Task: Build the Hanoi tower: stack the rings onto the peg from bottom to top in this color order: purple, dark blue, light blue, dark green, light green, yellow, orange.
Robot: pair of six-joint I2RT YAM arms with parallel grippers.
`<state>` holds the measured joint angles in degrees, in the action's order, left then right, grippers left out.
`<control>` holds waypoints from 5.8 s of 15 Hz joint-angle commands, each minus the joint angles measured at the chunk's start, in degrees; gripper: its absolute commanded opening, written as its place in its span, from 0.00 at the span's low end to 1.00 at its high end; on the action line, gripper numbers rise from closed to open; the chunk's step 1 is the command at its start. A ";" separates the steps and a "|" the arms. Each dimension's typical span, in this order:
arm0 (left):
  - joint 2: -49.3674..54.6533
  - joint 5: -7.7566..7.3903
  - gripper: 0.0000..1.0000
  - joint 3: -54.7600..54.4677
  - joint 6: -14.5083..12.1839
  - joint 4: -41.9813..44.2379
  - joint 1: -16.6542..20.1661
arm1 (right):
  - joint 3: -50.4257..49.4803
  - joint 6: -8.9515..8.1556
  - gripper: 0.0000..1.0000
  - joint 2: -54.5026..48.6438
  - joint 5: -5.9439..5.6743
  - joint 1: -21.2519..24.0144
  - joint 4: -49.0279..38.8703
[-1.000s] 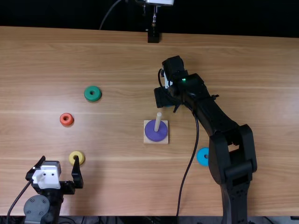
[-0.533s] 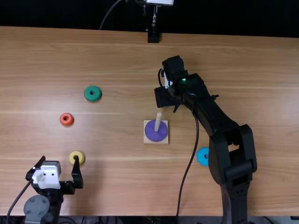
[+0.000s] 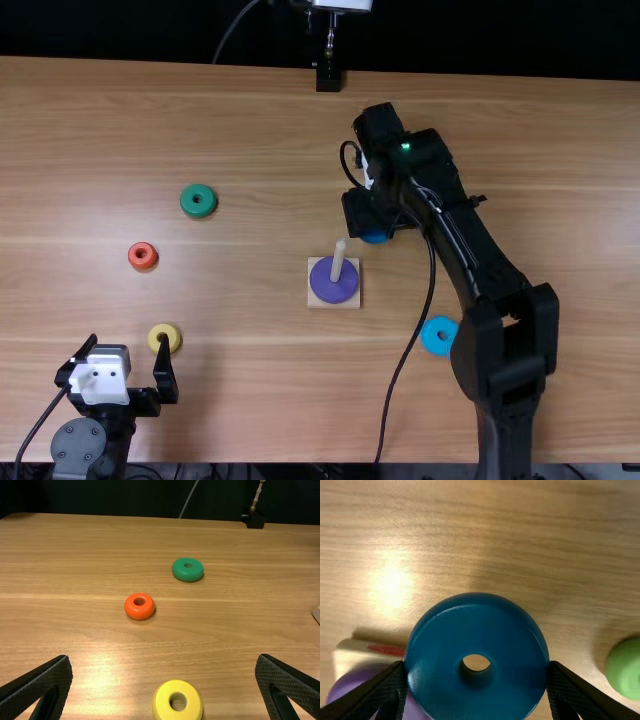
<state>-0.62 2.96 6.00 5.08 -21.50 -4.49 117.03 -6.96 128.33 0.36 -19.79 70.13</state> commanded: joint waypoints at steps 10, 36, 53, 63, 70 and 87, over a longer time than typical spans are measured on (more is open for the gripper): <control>0.62 -0.54 1.00 -6.00 -0.44 -4.45 0.27 | 3.55 0.84 0.00 -16.80 -0.15 -0.60 3.34; 0.62 -0.54 1.00 -6.00 -0.44 -4.45 0.27 | -0.93 0.74 0.00 -22.07 0.06 -11.76 10.20; 0.62 -0.54 1.00 -6.00 -0.44 -4.45 0.27 | -0.14 0.32 0.00 -19.70 0.06 -12.99 9.56; 0.62 -0.54 1.00 -6.00 -0.44 -4.45 0.27 | 1.27 0.32 0.00 -17.24 0.06 -12.82 5.34; 0.62 -0.54 1.00 -6.00 -0.44 -4.45 0.27 | 1.09 0.95 0.00 -16.80 0.06 -12.64 5.03; 0.62 -0.54 1.00 -6.00 -0.44 -4.45 0.27 | -2.34 1.16 0.00 -19.08 -0.15 -12.20 5.45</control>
<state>-0.62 2.98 6.00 5.13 -21.52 -4.49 115.77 -6.04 111.02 0.38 -32.58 75.26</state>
